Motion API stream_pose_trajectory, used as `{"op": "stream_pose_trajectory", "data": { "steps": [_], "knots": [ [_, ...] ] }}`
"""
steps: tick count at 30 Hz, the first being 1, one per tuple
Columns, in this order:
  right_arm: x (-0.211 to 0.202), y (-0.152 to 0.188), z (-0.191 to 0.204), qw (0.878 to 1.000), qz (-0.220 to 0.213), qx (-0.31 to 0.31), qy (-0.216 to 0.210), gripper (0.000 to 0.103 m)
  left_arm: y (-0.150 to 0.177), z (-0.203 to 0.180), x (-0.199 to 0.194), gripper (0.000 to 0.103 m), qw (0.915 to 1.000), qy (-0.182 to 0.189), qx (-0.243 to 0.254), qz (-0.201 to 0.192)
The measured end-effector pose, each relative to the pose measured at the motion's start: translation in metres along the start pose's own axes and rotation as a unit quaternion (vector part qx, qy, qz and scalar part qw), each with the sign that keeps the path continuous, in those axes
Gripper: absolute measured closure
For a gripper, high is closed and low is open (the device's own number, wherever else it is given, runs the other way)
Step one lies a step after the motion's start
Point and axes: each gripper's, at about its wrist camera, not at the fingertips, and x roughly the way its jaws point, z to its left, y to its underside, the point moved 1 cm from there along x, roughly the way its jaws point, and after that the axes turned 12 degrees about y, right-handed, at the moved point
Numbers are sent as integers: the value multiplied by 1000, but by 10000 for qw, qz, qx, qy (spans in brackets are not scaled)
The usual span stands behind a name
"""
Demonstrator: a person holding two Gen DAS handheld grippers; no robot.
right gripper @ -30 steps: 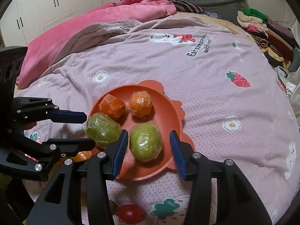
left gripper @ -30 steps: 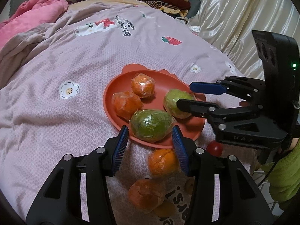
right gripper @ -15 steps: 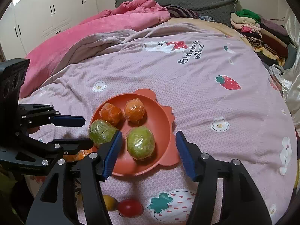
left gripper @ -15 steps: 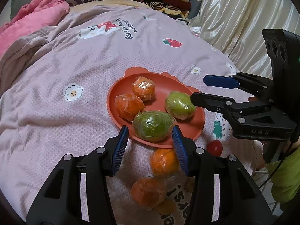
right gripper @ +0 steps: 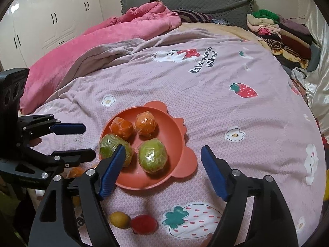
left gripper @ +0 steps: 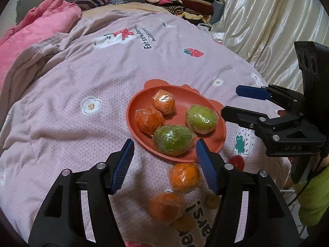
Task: Organize fruits
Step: 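Withdraw both open tools from the plate back toward the loose fruits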
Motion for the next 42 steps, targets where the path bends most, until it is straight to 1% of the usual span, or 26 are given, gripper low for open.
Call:
{"op": "stream_pose_trajectory", "data": {
  "steps": [4,7,11,13,15,19,23,29,33,42],
  "knots": [
    [-6,0,-3,10000,-46,32,35,25,-1,0,-7,43,10000,-65,1,-69],
    [-10,1,-4,9999,-81,56,38,23,-2,0,-12,41,9999,-105,-6,-119],
    [-15,1,-4,9999,-120,82,54,20,-2,0,-19,34,9997,-179,-22,-194],
    [-18,2,-4,9998,-152,89,67,19,-2,0,-23,33,9995,-221,-22,-220],
    [-21,2,-4,9997,-187,100,81,16,-3,0,-26,31,9992,-293,-29,-269],
    [-27,3,-4,9996,-245,100,122,14,-3,0,-32,27,9988,-334,-49,-344],
    [-34,4,-3,9993,-322,81,148,10,-2,0,-38,21,9986,-348,-64,-398],
    [-43,5,-1,9990,-398,84,167,9,0,-1,-45,16,9979,-452,-64,-461],
    [-45,7,0,9988,-427,93,226,7,2,-3,-48,15,9976,-528,-25,-457],
    [-58,9,3,9981,-554,93,236,5,7,-8,-56,11,9971,-574,-31,-503]
  ]
}}
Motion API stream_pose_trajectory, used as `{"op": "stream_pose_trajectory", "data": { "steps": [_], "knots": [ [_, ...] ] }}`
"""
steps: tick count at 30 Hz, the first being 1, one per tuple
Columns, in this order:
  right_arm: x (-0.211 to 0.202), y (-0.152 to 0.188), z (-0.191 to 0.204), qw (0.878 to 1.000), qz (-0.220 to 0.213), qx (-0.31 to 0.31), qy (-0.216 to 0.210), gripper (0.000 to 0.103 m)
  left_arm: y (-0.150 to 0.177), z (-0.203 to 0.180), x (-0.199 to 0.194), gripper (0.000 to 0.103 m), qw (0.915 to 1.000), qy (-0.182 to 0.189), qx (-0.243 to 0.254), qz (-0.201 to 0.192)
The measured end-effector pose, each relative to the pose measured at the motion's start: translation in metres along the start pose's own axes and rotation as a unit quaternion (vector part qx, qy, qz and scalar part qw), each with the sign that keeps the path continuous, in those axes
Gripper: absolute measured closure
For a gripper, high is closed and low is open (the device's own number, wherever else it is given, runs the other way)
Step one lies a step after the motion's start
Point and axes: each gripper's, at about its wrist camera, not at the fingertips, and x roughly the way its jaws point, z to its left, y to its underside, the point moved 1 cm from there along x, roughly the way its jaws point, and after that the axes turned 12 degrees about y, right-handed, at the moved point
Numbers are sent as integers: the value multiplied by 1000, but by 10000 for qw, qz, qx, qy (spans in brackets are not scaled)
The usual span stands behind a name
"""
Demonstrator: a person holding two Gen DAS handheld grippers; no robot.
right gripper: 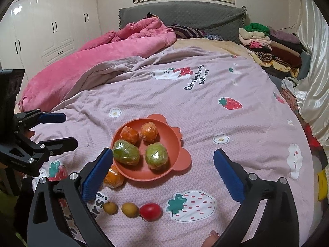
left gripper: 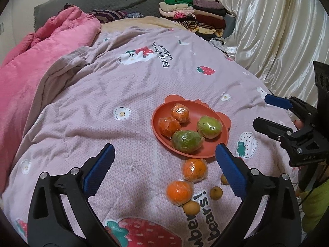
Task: Organize fruits
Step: 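Withdraw both open tools from the plate back toward the loose fruits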
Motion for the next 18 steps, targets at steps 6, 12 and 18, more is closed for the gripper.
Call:
{"op": "stream_pose_trajectory", "data": {
  "steps": [6,12,18],
  "knots": [
    [-12,-1,1,10000,-59,2,9,5,2,-3,-4,10,10000,-13,3,-27],
    [-23,6,5,10000,-66,-29,-23,5,5,-6,-8,10,10000,-70,10,-43],
    [-30,15,10,10000,-43,-16,-72,5,12,-10,-12,10,10000,-78,37,-25]
  ]
}}
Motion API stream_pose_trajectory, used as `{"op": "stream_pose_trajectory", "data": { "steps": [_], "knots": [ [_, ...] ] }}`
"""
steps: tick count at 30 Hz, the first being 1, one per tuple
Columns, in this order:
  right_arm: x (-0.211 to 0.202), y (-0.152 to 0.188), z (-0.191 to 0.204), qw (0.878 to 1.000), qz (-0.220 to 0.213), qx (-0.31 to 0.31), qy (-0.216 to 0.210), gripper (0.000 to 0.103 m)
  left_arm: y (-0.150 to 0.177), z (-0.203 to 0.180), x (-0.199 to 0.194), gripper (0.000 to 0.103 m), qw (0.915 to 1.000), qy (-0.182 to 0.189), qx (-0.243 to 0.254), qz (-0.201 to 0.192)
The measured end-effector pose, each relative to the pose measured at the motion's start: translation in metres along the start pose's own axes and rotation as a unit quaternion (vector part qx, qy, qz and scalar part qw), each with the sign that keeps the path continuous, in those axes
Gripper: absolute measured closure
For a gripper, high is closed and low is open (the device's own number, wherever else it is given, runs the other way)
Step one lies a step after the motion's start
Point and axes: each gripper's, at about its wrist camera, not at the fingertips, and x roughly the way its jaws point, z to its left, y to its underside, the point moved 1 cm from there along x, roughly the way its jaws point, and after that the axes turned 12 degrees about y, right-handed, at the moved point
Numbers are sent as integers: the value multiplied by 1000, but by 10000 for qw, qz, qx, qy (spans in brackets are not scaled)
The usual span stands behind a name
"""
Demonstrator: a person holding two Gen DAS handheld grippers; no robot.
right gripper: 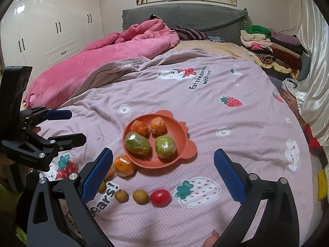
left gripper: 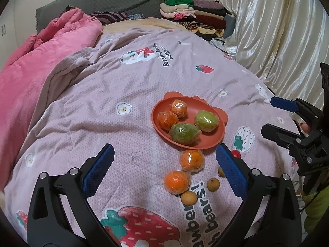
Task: Organize fruits
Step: 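Withdraw both open tools from the plate back toward the loose fruits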
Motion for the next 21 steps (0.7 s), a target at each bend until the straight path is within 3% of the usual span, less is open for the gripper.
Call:
{"op": "stream_pose_trajectory", "data": {
  "steps": [21],
  "knots": [
    [-14,26,24,9998,128,-127,-114,5,21,-6,-5,10,9999,-18,-28,161]
  ]
}}
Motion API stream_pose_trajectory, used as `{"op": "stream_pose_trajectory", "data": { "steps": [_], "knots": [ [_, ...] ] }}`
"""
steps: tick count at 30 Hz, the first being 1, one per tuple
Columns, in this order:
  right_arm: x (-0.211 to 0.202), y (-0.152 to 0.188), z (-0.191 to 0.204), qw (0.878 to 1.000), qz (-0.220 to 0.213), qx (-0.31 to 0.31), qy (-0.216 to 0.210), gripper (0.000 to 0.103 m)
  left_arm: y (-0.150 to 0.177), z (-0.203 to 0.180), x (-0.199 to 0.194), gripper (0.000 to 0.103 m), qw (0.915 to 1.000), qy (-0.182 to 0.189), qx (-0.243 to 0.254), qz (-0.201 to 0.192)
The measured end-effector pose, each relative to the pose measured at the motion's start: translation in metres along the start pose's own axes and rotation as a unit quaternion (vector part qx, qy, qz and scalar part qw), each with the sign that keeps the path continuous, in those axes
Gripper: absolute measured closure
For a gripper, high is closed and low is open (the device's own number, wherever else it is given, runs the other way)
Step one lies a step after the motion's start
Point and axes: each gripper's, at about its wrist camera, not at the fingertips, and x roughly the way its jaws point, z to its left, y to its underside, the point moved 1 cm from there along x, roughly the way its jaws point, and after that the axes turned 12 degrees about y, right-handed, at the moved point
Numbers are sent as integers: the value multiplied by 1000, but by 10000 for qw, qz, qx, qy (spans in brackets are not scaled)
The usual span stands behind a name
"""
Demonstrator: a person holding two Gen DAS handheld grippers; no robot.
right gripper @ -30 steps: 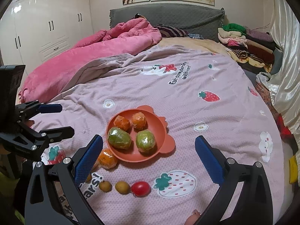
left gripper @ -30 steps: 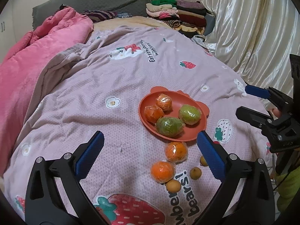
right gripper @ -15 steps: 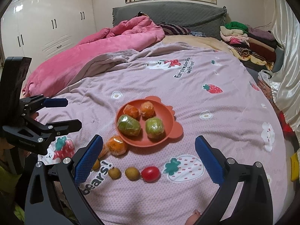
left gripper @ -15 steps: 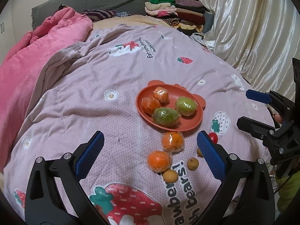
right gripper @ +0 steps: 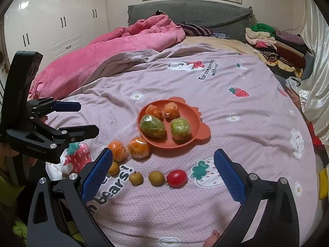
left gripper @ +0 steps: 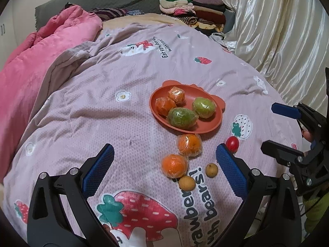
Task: Organize fruits
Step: 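Withdraw both open tools from the plate back toward the loose fruits, then move the left tool toward a bagged orange while the right tool approaches a small brown fruit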
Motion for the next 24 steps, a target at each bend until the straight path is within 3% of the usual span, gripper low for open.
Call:
{"op": "stream_pose_trajectory", "data": {
  "steps": [24],
  "knots": [
    [23,43,43,9972,596,-162,-427,5,21,15,15,10,9990,-133,-127,399]
  ]
}}
